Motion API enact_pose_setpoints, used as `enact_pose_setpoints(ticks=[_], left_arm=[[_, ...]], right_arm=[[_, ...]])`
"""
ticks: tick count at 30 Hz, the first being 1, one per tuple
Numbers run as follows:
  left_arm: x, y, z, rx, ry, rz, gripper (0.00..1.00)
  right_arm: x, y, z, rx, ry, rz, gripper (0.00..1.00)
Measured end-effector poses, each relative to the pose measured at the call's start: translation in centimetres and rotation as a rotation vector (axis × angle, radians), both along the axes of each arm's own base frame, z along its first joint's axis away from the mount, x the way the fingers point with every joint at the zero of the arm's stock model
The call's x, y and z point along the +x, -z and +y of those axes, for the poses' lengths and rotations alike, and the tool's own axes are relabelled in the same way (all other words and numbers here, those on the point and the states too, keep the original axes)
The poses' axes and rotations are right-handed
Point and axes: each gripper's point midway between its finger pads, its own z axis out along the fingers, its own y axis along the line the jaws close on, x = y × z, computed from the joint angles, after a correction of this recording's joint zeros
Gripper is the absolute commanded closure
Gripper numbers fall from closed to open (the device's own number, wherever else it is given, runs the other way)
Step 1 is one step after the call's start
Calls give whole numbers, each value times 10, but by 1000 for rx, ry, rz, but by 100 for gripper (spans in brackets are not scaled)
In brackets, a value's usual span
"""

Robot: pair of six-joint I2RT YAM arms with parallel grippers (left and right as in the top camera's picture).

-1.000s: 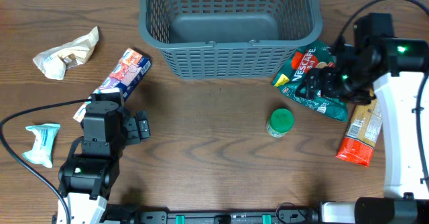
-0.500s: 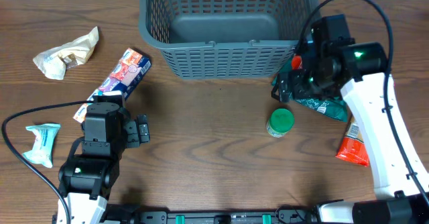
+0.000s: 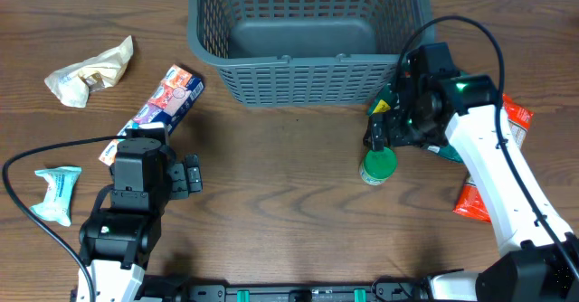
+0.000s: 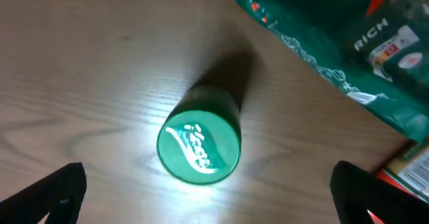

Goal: Pack container
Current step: 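Move the right gripper over the green-capped jar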

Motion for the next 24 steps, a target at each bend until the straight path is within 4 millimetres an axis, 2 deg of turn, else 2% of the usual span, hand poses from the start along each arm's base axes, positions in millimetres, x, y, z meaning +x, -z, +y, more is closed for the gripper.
enact_pose_setpoints(ticks=[16,24], left_arm=[[0,0,0,0,0,-1,2],[0,0,0,0,0,0,1]], right_arm=[[15,55,3,18,3,-93,1],[8,78,2,17,3,-89,1]])
